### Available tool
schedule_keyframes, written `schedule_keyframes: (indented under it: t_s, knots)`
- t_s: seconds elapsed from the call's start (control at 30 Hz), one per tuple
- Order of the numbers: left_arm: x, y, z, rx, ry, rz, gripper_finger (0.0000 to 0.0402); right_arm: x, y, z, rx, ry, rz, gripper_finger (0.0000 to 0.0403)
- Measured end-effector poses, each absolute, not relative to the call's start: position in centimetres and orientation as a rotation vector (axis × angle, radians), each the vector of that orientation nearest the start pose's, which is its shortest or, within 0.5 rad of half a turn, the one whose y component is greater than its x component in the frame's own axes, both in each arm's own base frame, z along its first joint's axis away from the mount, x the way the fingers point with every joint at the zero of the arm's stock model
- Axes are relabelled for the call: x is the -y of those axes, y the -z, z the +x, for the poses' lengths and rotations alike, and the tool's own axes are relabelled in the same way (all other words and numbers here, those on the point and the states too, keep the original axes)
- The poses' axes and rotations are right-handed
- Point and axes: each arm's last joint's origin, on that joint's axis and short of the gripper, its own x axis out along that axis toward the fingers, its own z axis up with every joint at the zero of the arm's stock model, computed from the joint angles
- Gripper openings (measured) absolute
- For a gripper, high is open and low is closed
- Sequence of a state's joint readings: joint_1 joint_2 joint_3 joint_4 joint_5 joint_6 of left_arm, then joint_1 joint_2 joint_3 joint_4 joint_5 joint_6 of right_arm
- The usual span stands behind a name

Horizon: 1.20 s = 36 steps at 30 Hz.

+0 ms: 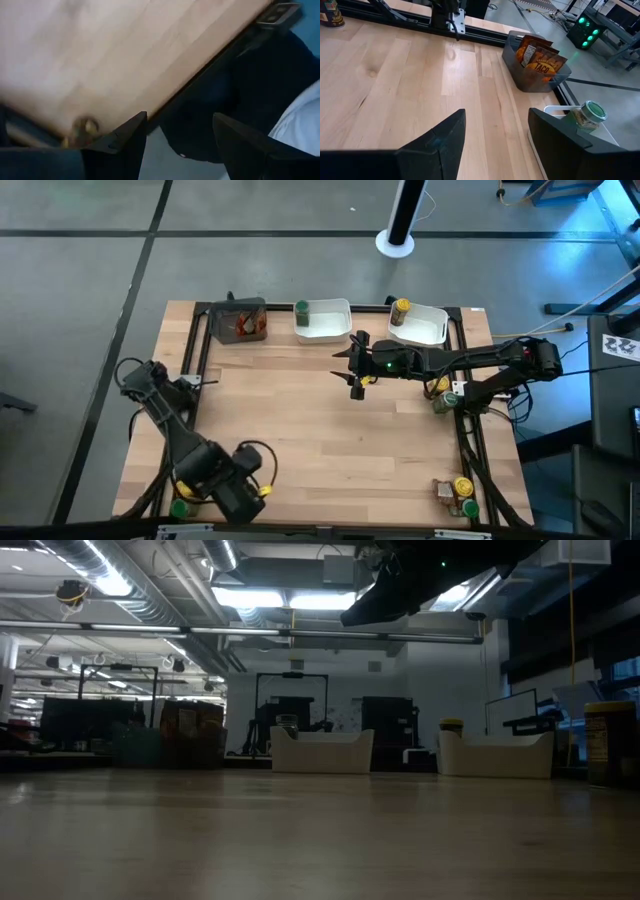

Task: Sort spices by type
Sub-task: Put the bottom left green seasoning bottle into the left white bin

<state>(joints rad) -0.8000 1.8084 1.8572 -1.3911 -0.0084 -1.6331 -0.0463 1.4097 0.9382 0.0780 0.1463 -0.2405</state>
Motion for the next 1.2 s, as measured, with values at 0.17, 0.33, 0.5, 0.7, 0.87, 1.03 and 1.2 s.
schedule_keyframes:
  t_s: [0.17,0.33,0.5,0.7,0.87,1.03,1.2]
  knots:
    - [27.1,-33.1,22.1,-1.405,-0.592,-0.909,0.0209,1.9,-26.9,31.2,-0.414,0.142,-0.256,0.0215]
    - [29.0,-32.1,20.5,-1.497,-0.642,-0.912,0.0209,1.9,-27.1,31.2,-0.4,0.144,-0.256,0.0215]
    - [30.1,-31.0,19.5,-1.62,-0.724,-0.894,0.0209,1.9,-27.3,31.3,-0.373,0.147,-0.255,0.0215]
    - [30.7,-30.2,18.6,-1.663,-0.857,-0.923,0.0209,1.9,-27.4,31.3,-0.365,0.148,-0.255,0.0215]
    - [31.1,-29.1,17.6,-1.678,-0.935,-0.926,0.0209,1.9,-27.4,31.3,-0.365,0.148,-0.255,0.0215]
    - [31.1,-27.3,16.8,-1.721,-1.007,-0.874,0.0209,1.9,-27.4,31.3,-0.365,0.148,-0.255,0.0215]
    - [30.7,-26.2,16.6,-1.741,-1.042,-0.83,0.0209,1.9,-27.4,31.3,-0.365,0.148,-0.255,0.0215]
